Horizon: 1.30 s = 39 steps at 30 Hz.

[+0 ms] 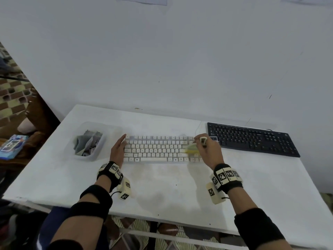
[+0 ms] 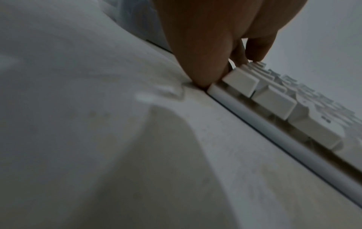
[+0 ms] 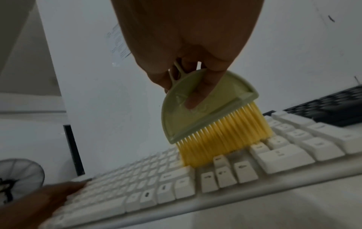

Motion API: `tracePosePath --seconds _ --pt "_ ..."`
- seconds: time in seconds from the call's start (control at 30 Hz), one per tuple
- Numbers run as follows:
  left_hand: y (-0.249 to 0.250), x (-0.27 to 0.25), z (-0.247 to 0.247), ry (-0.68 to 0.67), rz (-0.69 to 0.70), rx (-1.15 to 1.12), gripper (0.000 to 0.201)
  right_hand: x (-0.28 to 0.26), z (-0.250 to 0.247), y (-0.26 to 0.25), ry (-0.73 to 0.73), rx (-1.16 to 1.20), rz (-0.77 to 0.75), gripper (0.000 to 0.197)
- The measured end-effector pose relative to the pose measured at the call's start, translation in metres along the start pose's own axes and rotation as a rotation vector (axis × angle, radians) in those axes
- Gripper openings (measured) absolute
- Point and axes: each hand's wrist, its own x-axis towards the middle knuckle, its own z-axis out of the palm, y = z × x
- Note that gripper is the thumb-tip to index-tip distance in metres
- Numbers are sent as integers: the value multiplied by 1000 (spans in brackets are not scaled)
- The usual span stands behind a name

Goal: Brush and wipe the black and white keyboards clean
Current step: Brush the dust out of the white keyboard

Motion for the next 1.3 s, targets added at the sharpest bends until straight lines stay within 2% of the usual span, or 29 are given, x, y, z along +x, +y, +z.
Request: tracePosePath --seconds 0.13,0.23,0.37,0.5,0.67,0.83,0.93,1.1,1.3 --pt "5 -3 2 -2 13 10 32 1 5 -8 78 142 33 9" --pt "4 -4 2 1 12 12 32 -1 16 -17 60 232 28 9" --pt "4 -2 1 -4 2 19 35 -6 13 -7 8 118 -27 12" --pt "5 -4 1 0 1 26 34 -8 -18 18 99 26 26 12" --pt "11 -8 2 0 -3 39 35 -3 -41 22 238 104 152 11" --pt "15 -12 4 15 0 41 29 -4 -33 20 162 229 135 12" --pt "16 -13 6 18 3 38 33 -9 -36 28 141 161 132 13" --pt "13 -10 6 22 -10 25 35 -11 -59 36 234 11 148 12" --pt "10 -8 6 16 -8 19 31 -6 -45 21 249 207 153 13"
